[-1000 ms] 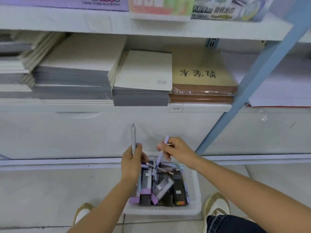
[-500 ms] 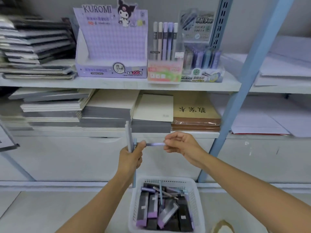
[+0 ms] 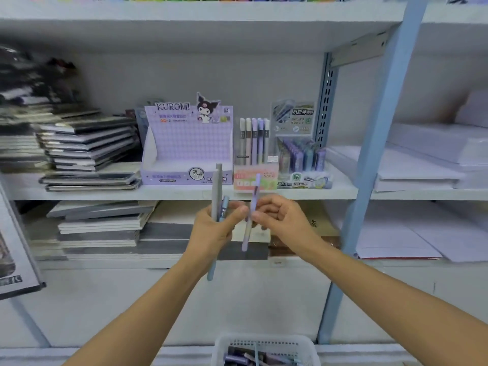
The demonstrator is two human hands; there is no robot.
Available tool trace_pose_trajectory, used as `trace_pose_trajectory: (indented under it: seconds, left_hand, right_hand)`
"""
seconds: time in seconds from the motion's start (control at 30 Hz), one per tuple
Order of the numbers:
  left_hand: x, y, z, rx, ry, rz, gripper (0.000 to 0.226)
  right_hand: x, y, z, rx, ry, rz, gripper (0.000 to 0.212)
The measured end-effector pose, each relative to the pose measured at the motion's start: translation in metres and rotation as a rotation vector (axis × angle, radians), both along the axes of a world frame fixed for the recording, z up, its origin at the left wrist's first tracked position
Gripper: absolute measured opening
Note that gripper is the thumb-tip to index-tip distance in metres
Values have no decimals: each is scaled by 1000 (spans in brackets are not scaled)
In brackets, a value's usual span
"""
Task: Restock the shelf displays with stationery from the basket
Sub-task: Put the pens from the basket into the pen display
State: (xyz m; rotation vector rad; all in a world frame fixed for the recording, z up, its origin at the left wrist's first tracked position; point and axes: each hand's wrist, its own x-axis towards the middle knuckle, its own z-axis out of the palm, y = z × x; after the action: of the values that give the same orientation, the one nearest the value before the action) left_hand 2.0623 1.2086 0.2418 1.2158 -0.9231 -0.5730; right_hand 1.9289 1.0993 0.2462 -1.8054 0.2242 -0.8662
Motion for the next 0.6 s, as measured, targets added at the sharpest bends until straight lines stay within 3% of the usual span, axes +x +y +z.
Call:
trace_pose_trajectory:
  seconds: [0.27,0.4,0.6]
  left_hand:
    - [5,-10,45,-40,-97,-89,17]
    - [8,-18,71,-49,-165,-87,15]
    - [11,-32,97,-57,-205,-104,17]
  right_hand:
    - [11,-12,70,-40,-164,-56,26]
    - [14,-28,113,-37,-290,-113,16]
    - [16,-38,141,-92,-279,41,28]
